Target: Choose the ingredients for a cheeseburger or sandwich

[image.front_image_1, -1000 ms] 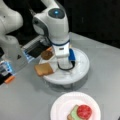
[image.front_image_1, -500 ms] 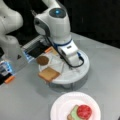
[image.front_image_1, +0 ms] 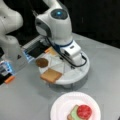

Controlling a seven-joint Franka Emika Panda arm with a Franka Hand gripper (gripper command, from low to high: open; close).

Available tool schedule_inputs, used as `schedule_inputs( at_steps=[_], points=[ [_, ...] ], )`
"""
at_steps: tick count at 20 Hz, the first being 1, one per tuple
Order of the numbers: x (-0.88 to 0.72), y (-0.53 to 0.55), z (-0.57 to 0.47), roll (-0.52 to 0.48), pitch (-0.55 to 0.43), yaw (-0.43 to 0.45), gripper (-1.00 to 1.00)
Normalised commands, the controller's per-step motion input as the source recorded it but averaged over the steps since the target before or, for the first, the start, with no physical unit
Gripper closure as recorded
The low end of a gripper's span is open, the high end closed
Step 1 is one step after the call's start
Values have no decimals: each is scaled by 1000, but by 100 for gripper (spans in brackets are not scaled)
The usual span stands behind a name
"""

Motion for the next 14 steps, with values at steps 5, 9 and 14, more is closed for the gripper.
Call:
schedule_inputs(
  at_steps=[5,9,14],
  points=[
    [-60,-39,237,-85,44,-188,-100],
    [-162,-14,496,-125,64,-142,-100],
    [-11,-41,631,-93,171,-45,-100]
  ],
)
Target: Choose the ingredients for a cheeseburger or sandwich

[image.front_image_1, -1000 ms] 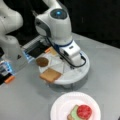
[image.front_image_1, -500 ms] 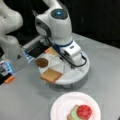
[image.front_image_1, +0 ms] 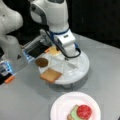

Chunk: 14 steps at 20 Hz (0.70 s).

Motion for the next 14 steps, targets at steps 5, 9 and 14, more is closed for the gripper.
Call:
schedule_inputs(
  at_steps=[5,9,14],
  points=[
    [73,-179,344,-71,155,-385,-100],
    [-12,-276,219,-233,168,-668,-100],
    [60,-377,155,-80,229,-825,-100]
  ],
)
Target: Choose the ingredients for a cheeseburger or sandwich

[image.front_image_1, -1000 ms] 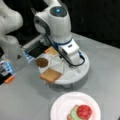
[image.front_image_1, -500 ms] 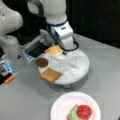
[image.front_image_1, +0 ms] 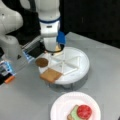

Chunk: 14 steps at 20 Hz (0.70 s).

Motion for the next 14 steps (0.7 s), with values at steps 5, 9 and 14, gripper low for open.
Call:
schedule_inputs(
  at_steps=[5,9,14],
  points=[
    [217,-549,53,107,166,-645,-100],
    [302,-525,-49,191,64,-508,-100],
    [311,-440,-154,316,-6,-323,-100]
  ],
)
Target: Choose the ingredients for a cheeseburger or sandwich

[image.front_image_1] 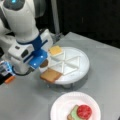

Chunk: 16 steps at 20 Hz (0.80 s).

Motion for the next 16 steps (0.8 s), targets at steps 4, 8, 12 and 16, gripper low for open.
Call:
schedule_inputs(
  at_steps=[4,8,12,16],
  points=[
    [284,-309,-165,462,-38,-162,-100],
    [275,-246,-171,500,-79,-58,-100],
    [226,-175,-46,496,-41,-12,-100],
    [212,-105,14,507,-40,5,-100]
  ],
)
